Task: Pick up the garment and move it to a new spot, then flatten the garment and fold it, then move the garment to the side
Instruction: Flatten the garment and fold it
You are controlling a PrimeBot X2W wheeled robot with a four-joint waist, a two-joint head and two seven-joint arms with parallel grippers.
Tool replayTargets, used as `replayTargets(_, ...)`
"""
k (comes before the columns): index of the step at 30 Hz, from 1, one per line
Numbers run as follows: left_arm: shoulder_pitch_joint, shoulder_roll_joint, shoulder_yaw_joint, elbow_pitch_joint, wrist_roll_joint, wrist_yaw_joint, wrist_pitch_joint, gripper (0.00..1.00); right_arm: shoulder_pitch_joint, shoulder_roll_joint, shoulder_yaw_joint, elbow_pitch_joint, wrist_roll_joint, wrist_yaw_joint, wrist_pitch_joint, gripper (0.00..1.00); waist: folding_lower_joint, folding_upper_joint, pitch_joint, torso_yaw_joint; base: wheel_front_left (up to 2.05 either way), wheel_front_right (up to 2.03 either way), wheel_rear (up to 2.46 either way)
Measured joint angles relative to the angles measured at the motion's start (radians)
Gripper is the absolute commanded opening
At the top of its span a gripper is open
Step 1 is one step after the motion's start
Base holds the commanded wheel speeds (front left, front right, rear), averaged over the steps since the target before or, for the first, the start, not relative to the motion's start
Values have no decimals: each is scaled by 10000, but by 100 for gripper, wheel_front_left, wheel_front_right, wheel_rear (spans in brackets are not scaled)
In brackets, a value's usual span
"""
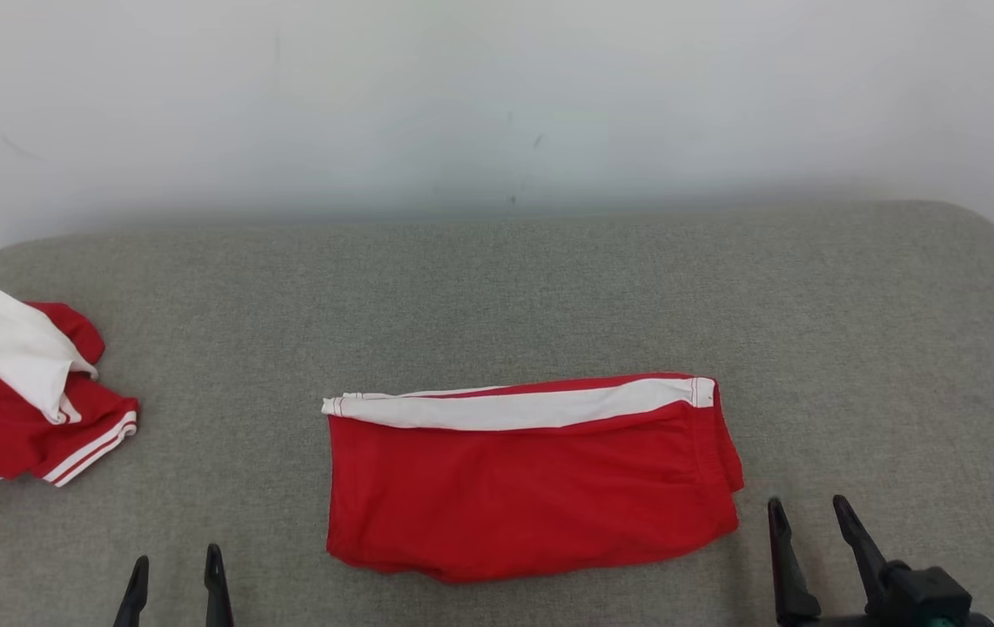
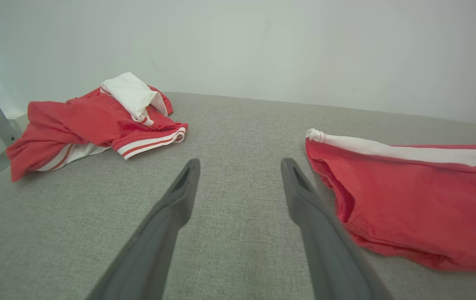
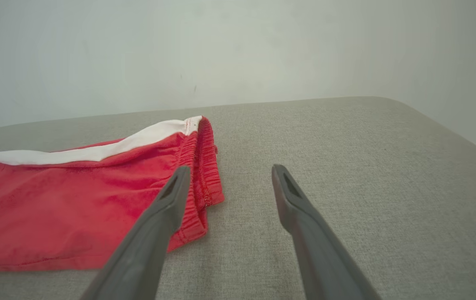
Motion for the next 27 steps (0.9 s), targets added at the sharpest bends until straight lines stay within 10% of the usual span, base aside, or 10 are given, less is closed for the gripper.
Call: replayTargets(27,-768,-171,-589,412,-31,-245,-12,100,-5609,-608,591,8381,897,0,920,100,1,0,312,1269,0,0,0)
